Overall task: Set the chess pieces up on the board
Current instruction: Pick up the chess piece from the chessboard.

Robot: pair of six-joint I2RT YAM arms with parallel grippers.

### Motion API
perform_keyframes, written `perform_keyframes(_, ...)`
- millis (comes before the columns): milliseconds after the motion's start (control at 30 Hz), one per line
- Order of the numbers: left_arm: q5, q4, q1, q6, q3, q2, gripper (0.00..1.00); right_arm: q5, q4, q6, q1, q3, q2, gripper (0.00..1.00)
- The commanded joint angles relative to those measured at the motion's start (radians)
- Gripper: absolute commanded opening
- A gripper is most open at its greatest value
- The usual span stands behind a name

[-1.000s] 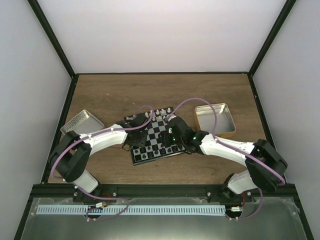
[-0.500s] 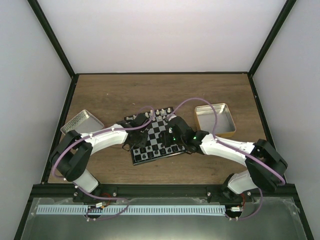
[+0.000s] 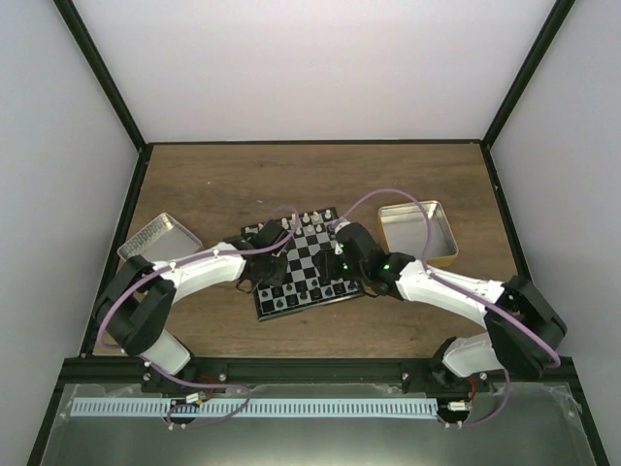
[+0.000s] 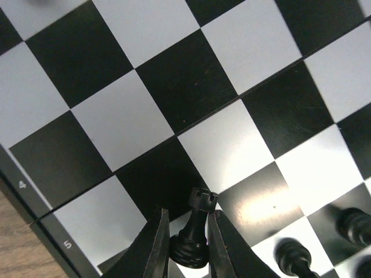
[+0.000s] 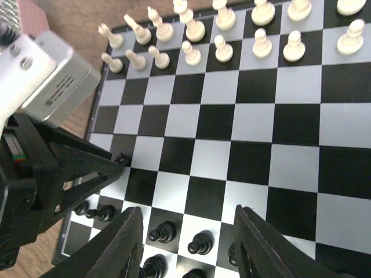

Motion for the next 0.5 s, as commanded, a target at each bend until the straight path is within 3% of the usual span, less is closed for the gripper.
perform_keyframes(0, 0.033, 0.07, 0.004, 0.007, -0.025, -0.095, 0.1, -0.143, 0.085, 0.01, -0.084, -0.032, -0.072, 0.45)
perform_keyframes(233, 0.121, 0.219, 0.003, 0.036, -0.076, -0.234, 0.1, -0.466, 0.166, -0.032, -0.183, -0.021, -0.136, 0.47)
perform_keyframes(467, 0.31, 0.406, 0.0, 0.087, -0.161, -0.468, 0.09, -0.662, 0.263, -0.042, -0.211, -0.017, -0.217, 0.57)
